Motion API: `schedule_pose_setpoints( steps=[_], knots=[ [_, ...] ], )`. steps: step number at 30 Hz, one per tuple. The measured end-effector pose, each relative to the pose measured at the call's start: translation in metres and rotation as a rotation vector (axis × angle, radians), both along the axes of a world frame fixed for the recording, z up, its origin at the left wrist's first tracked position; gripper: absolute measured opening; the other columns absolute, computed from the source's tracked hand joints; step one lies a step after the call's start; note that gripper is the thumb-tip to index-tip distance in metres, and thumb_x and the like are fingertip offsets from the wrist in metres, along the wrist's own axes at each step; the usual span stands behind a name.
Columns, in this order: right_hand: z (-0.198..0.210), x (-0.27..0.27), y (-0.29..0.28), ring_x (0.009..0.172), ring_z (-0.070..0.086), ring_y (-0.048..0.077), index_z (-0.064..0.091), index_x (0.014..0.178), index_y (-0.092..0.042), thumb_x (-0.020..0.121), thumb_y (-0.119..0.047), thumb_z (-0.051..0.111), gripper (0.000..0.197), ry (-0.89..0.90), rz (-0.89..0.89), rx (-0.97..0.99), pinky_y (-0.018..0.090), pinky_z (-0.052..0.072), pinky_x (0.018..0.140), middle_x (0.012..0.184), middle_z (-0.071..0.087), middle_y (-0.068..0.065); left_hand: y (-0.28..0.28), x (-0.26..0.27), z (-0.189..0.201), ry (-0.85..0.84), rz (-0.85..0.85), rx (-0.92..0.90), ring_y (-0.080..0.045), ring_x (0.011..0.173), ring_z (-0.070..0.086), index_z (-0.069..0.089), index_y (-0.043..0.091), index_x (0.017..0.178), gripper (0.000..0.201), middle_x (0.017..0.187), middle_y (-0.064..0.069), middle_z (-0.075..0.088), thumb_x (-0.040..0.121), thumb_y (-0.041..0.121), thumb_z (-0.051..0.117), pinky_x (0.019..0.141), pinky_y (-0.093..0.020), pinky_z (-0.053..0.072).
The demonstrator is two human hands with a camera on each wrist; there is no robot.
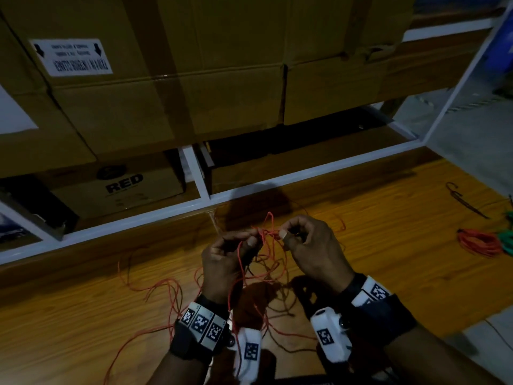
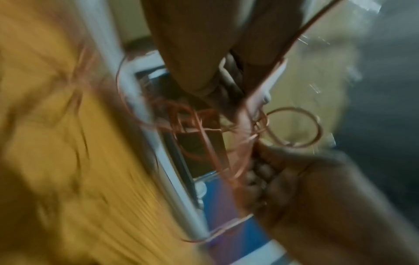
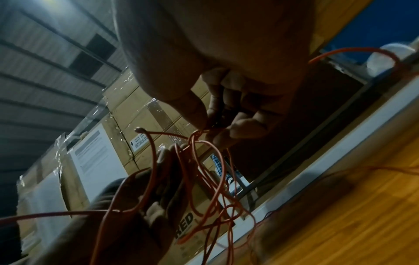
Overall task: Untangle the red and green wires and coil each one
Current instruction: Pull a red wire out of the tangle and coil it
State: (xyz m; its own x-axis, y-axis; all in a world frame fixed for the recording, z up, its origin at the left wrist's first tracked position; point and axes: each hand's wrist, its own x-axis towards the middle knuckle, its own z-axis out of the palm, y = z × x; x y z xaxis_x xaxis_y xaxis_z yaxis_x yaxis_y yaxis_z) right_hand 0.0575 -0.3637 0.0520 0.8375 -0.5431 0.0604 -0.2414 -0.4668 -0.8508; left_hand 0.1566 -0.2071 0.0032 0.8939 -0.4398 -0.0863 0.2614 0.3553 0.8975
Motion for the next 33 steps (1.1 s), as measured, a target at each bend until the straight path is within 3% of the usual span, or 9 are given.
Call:
schedule_pose_setpoints(
  steps=[1, 5, 9, 13, 17, 21, 26, 29, 33],
  knots=[
    [0.001, -0.001, -0.002, 0.079, 0.065, 0.000, 0.064, 0.089, -0.031, 0.097, -0.025, 0.067, 0.010, 0.004, -0.006, -0.012, 0.014, 0.041, 0.063, 0.084, 0.068, -0.013, -0.001, -0.002, 0.004, -0.110, -0.009, -0.011, -0.030, 0.100, 0.072, 0.076, 0.009, 0.086, 0.016, 0.101, -0.014, 0.076, 0.072, 0.008, 0.083, 0.079, -0.037, 0.062],
    [0.002, -0.004, -0.011, 0.080, 0.067, 0.002, 0.063, 0.091, -0.032, 0.098, -0.024, 0.065, 0.011, -0.010, -0.015, -0.047, 0.018, 0.045, 0.063, 0.087, 0.068, -0.012, 0.007, 0.003, 0.002, -0.370, -0.059, 0.152, -0.021, 0.099, 0.070, 0.079, 0.012, 0.072, 0.040, 0.100, -0.007, 0.072, 0.076, -0.026, 0.068, 0.081, -0.033, 0.059],
    [0.000, -0.005, -0.015, 0.084, 0.067, 0.002, 0.061, 0.090, -0.035, 0.099, -0.024, 0.065, 0.015, -0.002, -0.007, -0.082, 0.017, 0.044, 0.065, 0.092, 0.067, -0.014, 0.010, 0.007, 0.009, -0.479, -0.111, 0.224, -0.026, 0.096, 0.072, 0.079, 0.008, 0.079, 0.029, 0.096, -0.011, 0.075, 0.085, -0.018, 0.066, 0.082, -0.037, 0.059],
    [0.001, -0.005, -0.016, 0.079, 0.068, 0.001, 0.060, 0.092, -0.034, 0.099, -0.024, 0.064, 0.012, 0.005, 0.009, -0.092, 0.022, 0.049, 0.065, 0.087, 0.069, -0.011, 0.009, 0.008, 0.022, -0.587, 0.015, 0.418, -0.012, 0.077, 0.067, 0.074, 0.017, 0.088, 0.026, 0.092, 0.002, 0.074, 0.092, -0.007, 0.066, 0.064, -0.026, 0.051],
    [0.000, -0.002, -0.018, 0.081, 0.068, 0.007, 0.061, 0.092, -0.036, 0.099, -0.029, 0.063, 0.011, 0.028, 0.019, -0.091, 0.033, 0.056, 0.074, 0.085, 0.069, -0.010, 0.005, 0.008, 0.038, -0.789, 0.048, 0.519, -0.009, 0.099, 0.066, 0.071, 0.028, 0.103, 0.012, 0.105, 0.013, 0.069, 0.093, 0.023, 0.074, 0.078, -0.030, 0.055],
    [0.001, 0.000, -0.019, 0.085, 0.067, 0.009, 0.062, 0.091, -0.036, 0.099, -0.033, 0.063, 0.009, 0.036, 0.027, -0.065, 0.034, 0.055, 0.076, 0.087, 0.068, -0.012, -0.001, 0.006, 0.046, -0.814, -0.161, 0.693, 0.008, 0.106, 0.061, 0.072, 0.034, 0.112, 0.030, 0.110, 0.023, 0.070, 0.084, 0.042, 0.080, 0.084, -0.020, 0.051],
    [0.009, 0.000, -0.021, 0.076, 0.068, 0.009, 0.067, 0.086, -0.029, 0.099, -0.027, 0.065, 0.013, -0.022, 0.066, 0.026, 0.032, 0.052, 0.070, 0.080, 0.069, -0.006, -0.010, 0.004, 0.037, -0.891, -0.163, 0.729, 0.015, 0.104, 0.060, 0.075, 0.033, 0.112, 0.031, 0.105, 0.025, 0.070, 0.082, 0.038, 0.083, 0.083, -0.005, 0.046],
    [0.012, -0.002, -0.022, 0.075, 0.069, 0.011, 0.069, 0.087, -0.026, 0.098, -0.024, 0.066, 0.012, -0.018, 0.082, 0.072, 0.037, 0.055, 0.072, 0.080, 0.072, -0.003, -0.013, 0.007, 0.035, -0.840, -0.198, 0.680, 0.007, 0.102, 0.066, 0.076, 0.028, 0.109, 0.027, 0.105, 0.018, 0.073, 0.083, 0.034, 0.083, 0.086, -0.016, 0.055],
    [0.022, -0.005, -0.028, 0.076, 0.072, 0.007, 0.067, 0.105, -0.025, 0.099, -0.026, 0.066, 0.007, 0.010, 0.182, 0.134, 0.025, 0.050, 0.064, 0.087, 0.076, -0.005, -0.014, 0.012, 0.031, -0.723, -0.222, 0.595, -0.002, 0.091, 0.071, 0.079, 0.023, 0.097, 0.011, 0.093, 0.011, 0.077, 0.088, 0.020, 0.080, 0.078, -0.030, 0.060]
  ],
)
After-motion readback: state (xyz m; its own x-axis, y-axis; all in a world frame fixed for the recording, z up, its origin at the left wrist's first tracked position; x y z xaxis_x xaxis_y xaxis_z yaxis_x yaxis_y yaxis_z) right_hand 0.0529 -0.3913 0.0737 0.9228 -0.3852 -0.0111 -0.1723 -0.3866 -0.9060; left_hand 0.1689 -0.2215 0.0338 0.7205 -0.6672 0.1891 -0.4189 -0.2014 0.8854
